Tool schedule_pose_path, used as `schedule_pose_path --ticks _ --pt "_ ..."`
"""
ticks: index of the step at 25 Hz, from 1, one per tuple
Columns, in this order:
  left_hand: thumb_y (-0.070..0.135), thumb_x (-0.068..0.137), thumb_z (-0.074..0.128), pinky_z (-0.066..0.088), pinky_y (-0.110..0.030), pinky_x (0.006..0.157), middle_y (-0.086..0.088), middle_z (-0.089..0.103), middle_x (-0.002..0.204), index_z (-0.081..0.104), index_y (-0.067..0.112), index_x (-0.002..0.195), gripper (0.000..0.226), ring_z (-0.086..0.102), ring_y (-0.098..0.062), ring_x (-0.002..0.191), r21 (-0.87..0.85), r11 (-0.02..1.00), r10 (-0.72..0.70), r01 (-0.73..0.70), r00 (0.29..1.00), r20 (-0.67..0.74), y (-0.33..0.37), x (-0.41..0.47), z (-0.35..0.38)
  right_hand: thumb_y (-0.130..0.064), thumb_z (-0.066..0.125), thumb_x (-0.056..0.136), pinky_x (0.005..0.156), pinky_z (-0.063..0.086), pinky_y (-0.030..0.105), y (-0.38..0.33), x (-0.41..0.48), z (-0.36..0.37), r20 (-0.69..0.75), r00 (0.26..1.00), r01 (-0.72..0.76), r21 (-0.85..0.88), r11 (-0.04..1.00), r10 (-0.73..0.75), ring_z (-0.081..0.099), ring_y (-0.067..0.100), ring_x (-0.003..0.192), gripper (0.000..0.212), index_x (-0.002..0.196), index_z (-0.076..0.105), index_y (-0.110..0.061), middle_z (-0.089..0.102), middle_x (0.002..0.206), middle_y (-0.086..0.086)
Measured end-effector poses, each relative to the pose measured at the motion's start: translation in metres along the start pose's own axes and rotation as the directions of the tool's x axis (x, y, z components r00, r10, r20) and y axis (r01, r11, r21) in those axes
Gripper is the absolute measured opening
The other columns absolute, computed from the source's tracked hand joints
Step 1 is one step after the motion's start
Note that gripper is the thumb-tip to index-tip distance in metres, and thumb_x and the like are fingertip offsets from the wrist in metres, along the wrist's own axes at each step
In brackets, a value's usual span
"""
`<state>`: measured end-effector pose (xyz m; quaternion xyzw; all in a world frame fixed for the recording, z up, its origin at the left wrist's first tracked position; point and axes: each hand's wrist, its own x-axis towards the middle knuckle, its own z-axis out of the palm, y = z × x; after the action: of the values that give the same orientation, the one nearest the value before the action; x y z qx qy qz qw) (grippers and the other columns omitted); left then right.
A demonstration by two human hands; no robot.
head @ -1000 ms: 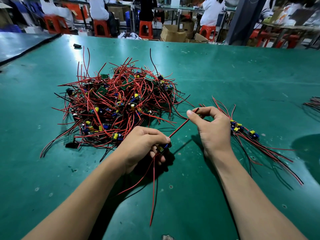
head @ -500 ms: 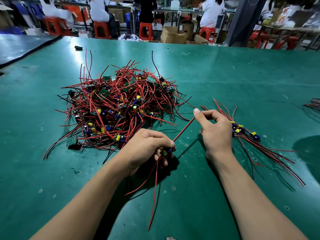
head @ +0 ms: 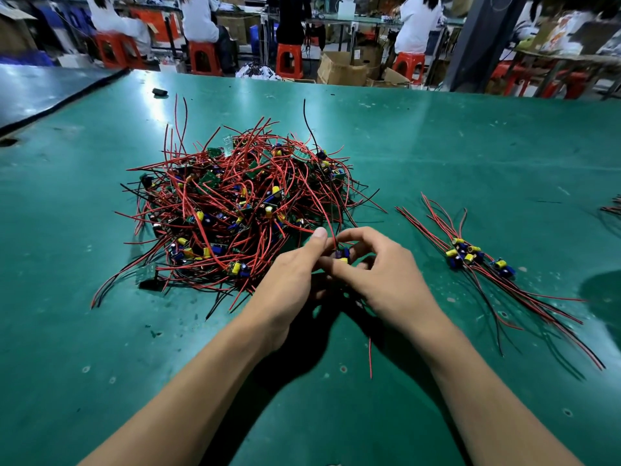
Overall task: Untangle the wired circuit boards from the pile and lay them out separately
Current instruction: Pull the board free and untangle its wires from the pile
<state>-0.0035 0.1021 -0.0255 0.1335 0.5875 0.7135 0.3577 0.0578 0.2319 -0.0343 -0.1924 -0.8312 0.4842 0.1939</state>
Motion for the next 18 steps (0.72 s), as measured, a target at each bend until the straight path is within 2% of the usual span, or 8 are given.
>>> schedule_pose_path --ticks 3,5,8,10,11,13,15,18 --pt "0.046 0.101 0.044 0.052 -0.041 0.096 0.003 0.074 0.112 0.072 0.022 0.114 0.038 0.071 -0.023 0.102 0.029 0.999 0.022 -0.022 1.0 0.012 -0.002 -0.001 0.002 -0.027 0.081 0.082 0.057 0.044 0.012 0.0 0.002 -0.006 -0.145 0.987 0.068 -0.02 0.998 -0.07 0.051 0.003 0.054 0.017 0.097 0.072 -0.027 0.069 0.08 -0.008" --pt "0.041 0.101 0.046 0.053 -0.045 0.093 0.003 0.072 0.116 0.067 0.021 0.115 0.032 0.072 -0.027 0.1 0.02 0.999 0.035 -0.034 0.997 -0.062 -0.001 0.0 0.003 -0.029 0.076 0.087 0.07 0.049 0.017 0.005 0.007 -0.018 -0.299 0.949 0.07 -0.095 0.993 -0.096 0.061 0.005 0.068 0.011 0.097 0.073 -0.026 0.072 0.086 -0.009" --pt "0.033 0.104 0.044 0.057 -0.046 0.087 -0.008 0.069 0.116 0.065 0.015 0.116 0.03 0.072 -0.033 0.096 0.023 0.999 0.042 -0.04 0.995 -0.09 0.0 0.002 0.0 -0.032 0.073 0.089 0.091 0.05 0.034 0.021 0.017 -0.045 -0.382 0.924 -0.115 -0.287 0.951 -0.004 0.066 0.025 0.098 0.029 0.114 0.074 -0.019 0.074 0.104 0.004" --pt "0.031 0.104 0.044 0.058 -0.046 0.085 -0.013 0.069 0.115 0.065 0.013 0.113 0.029 0.072 -0.034 0.095 0.018 0.999 0.04 -0.039 0.996 -0.086 0.0 0.002 -0.002 -0.039 0.071 0.089 0.099 0.044 0.041 0.028 0.017 -0.053 -0.4 0.911 -0.301 -0.474 0.828 0.102 0.058 0.034 0.116 0.045 0.129 0.067 -0.019 0.066 0.123 0.012" --pt "0.03 0.104 0.045 0.058 -0.047 0.085 -0.014 0.069 0.115 0.065 0.013 0.112 0.028 0.072 -0.035 0.094 0.017 0.999 0.038 -0.037 0.996 -0.085 0.0 0.002 -0.003 -0.04 0.071 0.089 0.1 0.041 0.041 0.029 0.017 -0.052 -0.417 0.904 -0.318 -0.514 0.797 0.093 0.053 0.035 0.119 0.05 0.133 0.064 -0.018 0.062 0.128 0.013" --pt "0.029 0.103 0.046 0.058 -0.047 0.085 -0.015 0.069 0.114 0.064 0.013 0.111 0.025 0.072 -0.035 0.094 0.012 0.999 0.035 -0.034 0.995 -0.094 -0.001 0.002 -0.003 -0.032 0.072 0.09 0.096 0.04 0.031 0.024 0.016 -0.043 -0.425 0.905 -0.182 -0.416 0.891 -0.014 0.058 0.027 0.107 0.043 0.129 0.067 -0.014 0.063 0.124 0.011" --pt "0.025 0.103 0.049 0.059 -0.044 0.082 -0.018 0.069 0.113 0.061 0.012 0.112 0.021 0.073 -0.034 0.091 -0.025 0.999 0.029 -0.032 0.993 -0.117 -0.001 0.003 -0.002 -0.027 0.072 0.09 0.087 0.044 0.022 0.017 0.016 -0.029 -0.362 0.932 -0.068 -0.213 0.975 -0.014 0.065 0.014 0.089 0.025 0.113 0.075 -0.016 0.072 0.108 0.001" --pt "0.021 0.102 0.051 0.059 -0.041 0.076 -0.022 0.067 0.111 0.056 0.008 0.113 0.018 0.073 -0.031 0.079 -0.1 0.994 0.019 -0.036 0.985 -0.171 0.0 0.005 -0.003 -0.026 0.071 0.091 0.085 0.046 0.018 0.019 0.016 -0.015 -0.227 0.97 -0.119 -0.116 0.986 0.09 0.069 0.008 0.094 0.017 0.104 0.078 -0.018 0.076 0.101 -0.005"
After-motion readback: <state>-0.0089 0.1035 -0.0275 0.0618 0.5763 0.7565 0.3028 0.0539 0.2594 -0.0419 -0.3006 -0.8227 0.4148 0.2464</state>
